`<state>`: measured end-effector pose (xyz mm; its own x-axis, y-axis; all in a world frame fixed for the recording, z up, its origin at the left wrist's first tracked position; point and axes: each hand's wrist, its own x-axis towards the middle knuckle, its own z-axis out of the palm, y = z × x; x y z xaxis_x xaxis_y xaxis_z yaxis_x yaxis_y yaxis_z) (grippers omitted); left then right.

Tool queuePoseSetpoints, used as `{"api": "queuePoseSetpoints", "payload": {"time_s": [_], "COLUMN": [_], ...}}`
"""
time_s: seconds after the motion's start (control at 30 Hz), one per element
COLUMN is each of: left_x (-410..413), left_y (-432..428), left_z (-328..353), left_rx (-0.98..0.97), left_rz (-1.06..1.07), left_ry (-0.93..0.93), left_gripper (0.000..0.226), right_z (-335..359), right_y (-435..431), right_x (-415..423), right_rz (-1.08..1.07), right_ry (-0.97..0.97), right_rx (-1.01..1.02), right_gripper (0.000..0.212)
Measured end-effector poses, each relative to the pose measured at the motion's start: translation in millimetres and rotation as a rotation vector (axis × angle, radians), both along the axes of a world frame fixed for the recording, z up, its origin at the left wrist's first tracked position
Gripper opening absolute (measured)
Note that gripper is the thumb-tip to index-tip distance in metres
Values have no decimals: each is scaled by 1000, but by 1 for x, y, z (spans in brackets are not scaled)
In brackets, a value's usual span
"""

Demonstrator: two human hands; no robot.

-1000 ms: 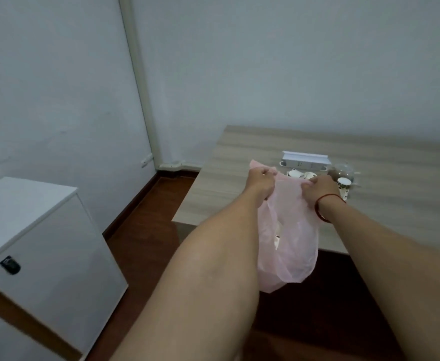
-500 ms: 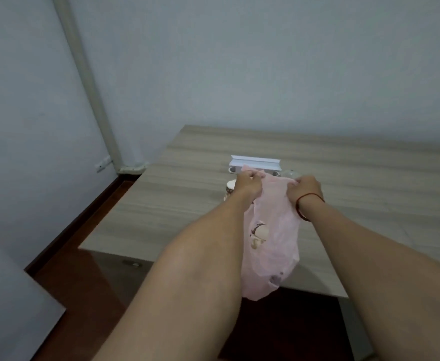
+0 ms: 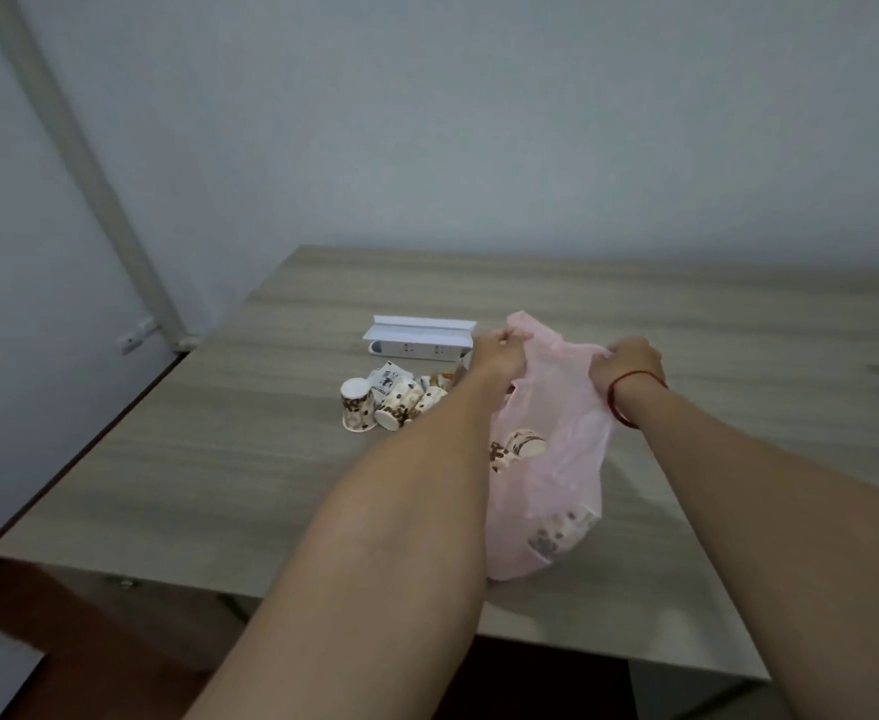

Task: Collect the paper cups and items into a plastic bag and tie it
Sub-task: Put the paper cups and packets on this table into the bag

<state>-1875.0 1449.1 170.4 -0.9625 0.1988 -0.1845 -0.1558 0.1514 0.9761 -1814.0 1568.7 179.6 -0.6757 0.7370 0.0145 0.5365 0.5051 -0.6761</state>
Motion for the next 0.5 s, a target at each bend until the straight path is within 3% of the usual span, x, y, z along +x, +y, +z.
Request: {"api": "queuePoseSetpoints", "payload": {"time_s": [0.17,0.3,0.4,0.5], "left_x": [-21,-43,-58,-76], "left_y": [43,56,57,55], "left_z": [-34,-58,-73,-92], "left_rx": [-125,-261,-284,-296], "left_rz": [-107,-172,-215,-217], "left_ry": [-120,-195,-237,-232], "left_gripper": [20,32,17,31], "right_z": [-7,-31,-52,-77], "right_y": [43,51,53,53], "right_x": [-20,-43,-63,-77], "right_rz": [-49,-24,-14,15], "right_ry": [-34,-97,-139,-192], "right_rx": [4,-20,-63,-94], "right_gripper": [31,31,33,32]}}
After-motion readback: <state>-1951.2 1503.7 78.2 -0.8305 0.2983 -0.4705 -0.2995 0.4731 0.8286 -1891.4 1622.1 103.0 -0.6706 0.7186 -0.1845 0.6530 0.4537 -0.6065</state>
